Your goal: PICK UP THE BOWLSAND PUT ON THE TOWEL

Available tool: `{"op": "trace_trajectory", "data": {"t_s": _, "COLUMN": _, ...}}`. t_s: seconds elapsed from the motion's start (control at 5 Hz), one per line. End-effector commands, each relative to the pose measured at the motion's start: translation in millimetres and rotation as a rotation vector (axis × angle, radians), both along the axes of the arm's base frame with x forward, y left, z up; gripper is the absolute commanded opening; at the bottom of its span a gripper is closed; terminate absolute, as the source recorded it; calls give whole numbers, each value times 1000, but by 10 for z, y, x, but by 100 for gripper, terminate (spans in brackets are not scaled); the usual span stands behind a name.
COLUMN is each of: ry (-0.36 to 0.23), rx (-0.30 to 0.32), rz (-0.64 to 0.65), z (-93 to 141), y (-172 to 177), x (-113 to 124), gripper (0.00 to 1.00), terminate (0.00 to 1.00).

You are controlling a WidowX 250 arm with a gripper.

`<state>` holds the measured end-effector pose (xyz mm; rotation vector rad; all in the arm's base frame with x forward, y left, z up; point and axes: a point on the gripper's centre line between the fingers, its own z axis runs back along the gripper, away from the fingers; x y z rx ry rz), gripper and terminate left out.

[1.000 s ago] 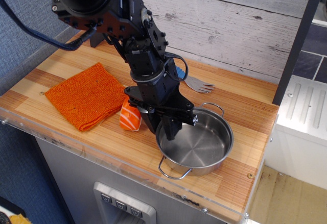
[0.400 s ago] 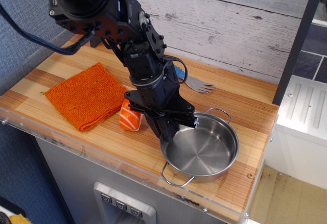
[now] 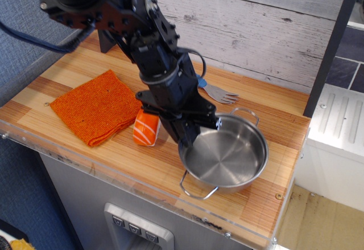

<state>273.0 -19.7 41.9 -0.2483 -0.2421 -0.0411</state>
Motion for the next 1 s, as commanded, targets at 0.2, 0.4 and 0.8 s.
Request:
{"op": "trace_trajectory", "data": {"t_s": 0.2, "ry": -158, "rx": 9, "rz": 128, "z": 773, "y": 559, "x": 58, "gripper": 0, "terminate": 0}}
{"op": "trace_trajectory", "data": {"t_s": 0.4, "ry": -152, "rx": 49, "rz": 193, "z": 836, "y": 900, "x": -7, "gripper": 0, "terminate": 0}}
{"op": "trace_trajectory", "data": {"t_s": 0.8, "ry": -136, "rx": 103, "rz": 321, "z": 846, "y": 1519, "x": -20, "gripper": 0, "terminate": 0}}
